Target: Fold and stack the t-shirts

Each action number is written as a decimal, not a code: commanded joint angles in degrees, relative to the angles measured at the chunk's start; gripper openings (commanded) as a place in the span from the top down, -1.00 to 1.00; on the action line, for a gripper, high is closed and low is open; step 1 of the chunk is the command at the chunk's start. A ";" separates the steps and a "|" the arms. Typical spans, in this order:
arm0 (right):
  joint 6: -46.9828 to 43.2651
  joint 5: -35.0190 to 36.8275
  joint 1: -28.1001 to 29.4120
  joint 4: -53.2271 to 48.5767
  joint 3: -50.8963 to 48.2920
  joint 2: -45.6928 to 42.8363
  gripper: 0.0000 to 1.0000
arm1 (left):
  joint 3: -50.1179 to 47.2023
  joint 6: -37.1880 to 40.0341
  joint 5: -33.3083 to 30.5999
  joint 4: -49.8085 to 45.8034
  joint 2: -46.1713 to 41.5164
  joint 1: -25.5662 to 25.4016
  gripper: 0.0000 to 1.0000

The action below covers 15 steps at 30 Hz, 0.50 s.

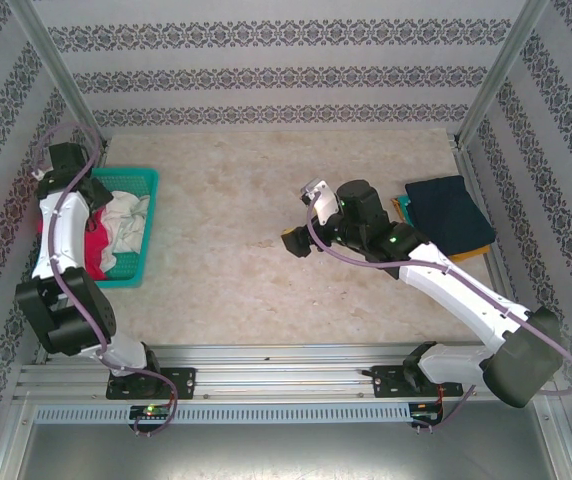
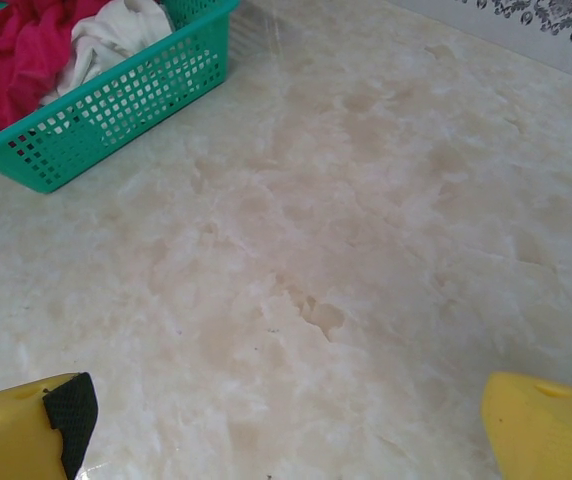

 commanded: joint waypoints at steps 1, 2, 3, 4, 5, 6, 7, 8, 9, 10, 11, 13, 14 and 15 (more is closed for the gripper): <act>0.44 -1.72 0.64 0.13 -0.69 -1.44 -0.96 | 2.02 -7.59 -5.14 4.25 3.20 1.80 -1.00; 0.00 -1.70 0.64 -0.61 -0.40 -1.45 -0.96 | 2.14 -8.48 -4.68 5.26 4.22 2.23 -1.00; -0.51 -1.75 0.64 -1.23 0.01 -1.47 -0.96 | 2.46 -10.18 -4.33 5.37 5.41 2.67 -1.00; -0.88 -1.75 0.64 -1.68 0.32 -1.50 -0.96 | 2.74 -11.72 -4.36 5.20 6.43 3.00 -1.00; -1.21 -1.68 0.65 -2.05 0.45 -1.60 -0.96 | 2.74 -13.22 -4.43 5.27 7.48 3.29 -1.00; -1.37 -1.41 0.64 -2.33 0.43 -1.72 -0.96 | 2.53 -14.87 -5.01 5.42 8.18 3.50 -1.00; -1.46 -1.31 0.64 -2.50 0.43 -1.84 -0.96 | 1.99 -15.97 -5.41 5.89 8.75 3.85 -1.00; -1.55 -1.17 0.59 -2.79 0.43 -2.06 -0.97 | 1.44 -16.89 -5.35 6.56 9.24 4.18 -0.98; -1.37 -1.05 0.64 -2.85 0.35 -2.27 -0.97 | 0.89 -17.86 -4.85 7.33 9.72 4.56 -0.94; -1.20 -0.96 0.57 -2.97 0.10 -2.48 -0.96 | 0.62 -18.25 -4.48 8.10 10.07 4.82 -0.87; -0.96 -0.87 0.64 -3.02 -0.26 -2.83 -0.96 | 0.33 -18.28 -4.28 8.71 10.32 4.90 -0.73; -0.42 -0.68 0.64 -3.03 -1.16 -3.55 -0.96 | 0.20 -17.44 -3.54 9.63 10.39 4.92 -0.15; -0.11 -0.49 0.60 -2.95 -1.58 -3.89 -0.96 | -0.14 -16.98 -3.06 10.45 10.00 4.92 0.19; 0.10 -0.37 0.63 -2.98 -2.08 -4.21 -0.96 | -0.74 -16.92 -2.71 11.34 9.45 4.92 0.67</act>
